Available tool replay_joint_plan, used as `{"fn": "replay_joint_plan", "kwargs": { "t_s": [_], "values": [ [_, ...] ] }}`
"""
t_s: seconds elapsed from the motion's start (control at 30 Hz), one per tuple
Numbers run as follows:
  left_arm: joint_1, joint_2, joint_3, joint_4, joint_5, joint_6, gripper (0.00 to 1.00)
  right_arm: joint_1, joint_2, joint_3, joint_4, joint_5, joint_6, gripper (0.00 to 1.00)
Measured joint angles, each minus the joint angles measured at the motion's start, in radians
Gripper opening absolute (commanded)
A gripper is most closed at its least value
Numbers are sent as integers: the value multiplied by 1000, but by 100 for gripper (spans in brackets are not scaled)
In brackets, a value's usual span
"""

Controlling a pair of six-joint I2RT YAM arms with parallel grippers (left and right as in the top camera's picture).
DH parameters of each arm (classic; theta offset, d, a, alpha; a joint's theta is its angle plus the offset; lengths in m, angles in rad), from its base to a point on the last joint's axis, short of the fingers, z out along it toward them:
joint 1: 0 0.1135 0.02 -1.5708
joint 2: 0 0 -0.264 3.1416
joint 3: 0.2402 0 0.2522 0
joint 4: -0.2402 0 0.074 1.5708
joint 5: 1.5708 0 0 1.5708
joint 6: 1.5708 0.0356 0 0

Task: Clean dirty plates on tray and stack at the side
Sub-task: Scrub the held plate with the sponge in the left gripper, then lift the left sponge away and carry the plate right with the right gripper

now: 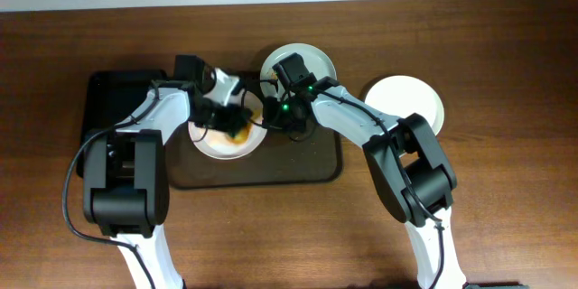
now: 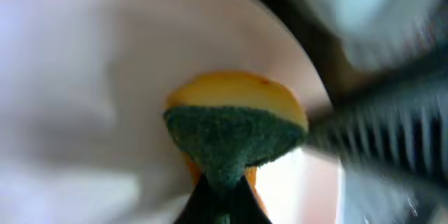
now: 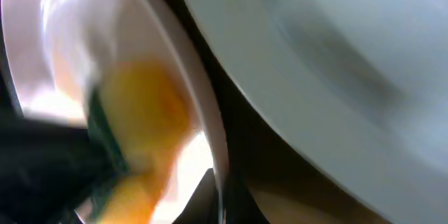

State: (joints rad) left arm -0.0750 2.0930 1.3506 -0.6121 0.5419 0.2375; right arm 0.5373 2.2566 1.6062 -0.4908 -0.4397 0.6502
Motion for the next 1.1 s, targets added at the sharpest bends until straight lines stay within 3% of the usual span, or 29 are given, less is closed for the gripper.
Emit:
{"fn": "replay_joint_plan", "kwargs": {
  "t_s": [0.13,0.27,0.37,0.47,0.53,0.63,0.73,0.93,1.1],
  "values": [
    [-11,-1,3,172,-188,-257,0,0,0,0,2,0,4,4],
    [-27,-23,32,63,-508,-502,1,5,4,0,10,-19,3,4],
    [-28,-29,45,-53,-589,-521,0,19,5,0,5,-34,-1,4],
    [-19,-35,50,-159,-591,-455,1,24,5,0,-3,-49,-11,4],
    [-7,-36,51,-199,-547,-382,0,24,5,0,-7,-50,-22,4],
    [44,-34,61,-288,-359,-220,0,19,5,0,-23,-63,-42,4],
    [79,26,148,-408,-140,-158,0,18,5,0,-30,-88,-49,4],
    [185,60,521,-415,212,-136,0,13,6,-6,-52,-103,-56,4],
    [242,58,633,-418,288,-135,0,-19,-35,-9,-164,-31,-111,4]
  ]
}}
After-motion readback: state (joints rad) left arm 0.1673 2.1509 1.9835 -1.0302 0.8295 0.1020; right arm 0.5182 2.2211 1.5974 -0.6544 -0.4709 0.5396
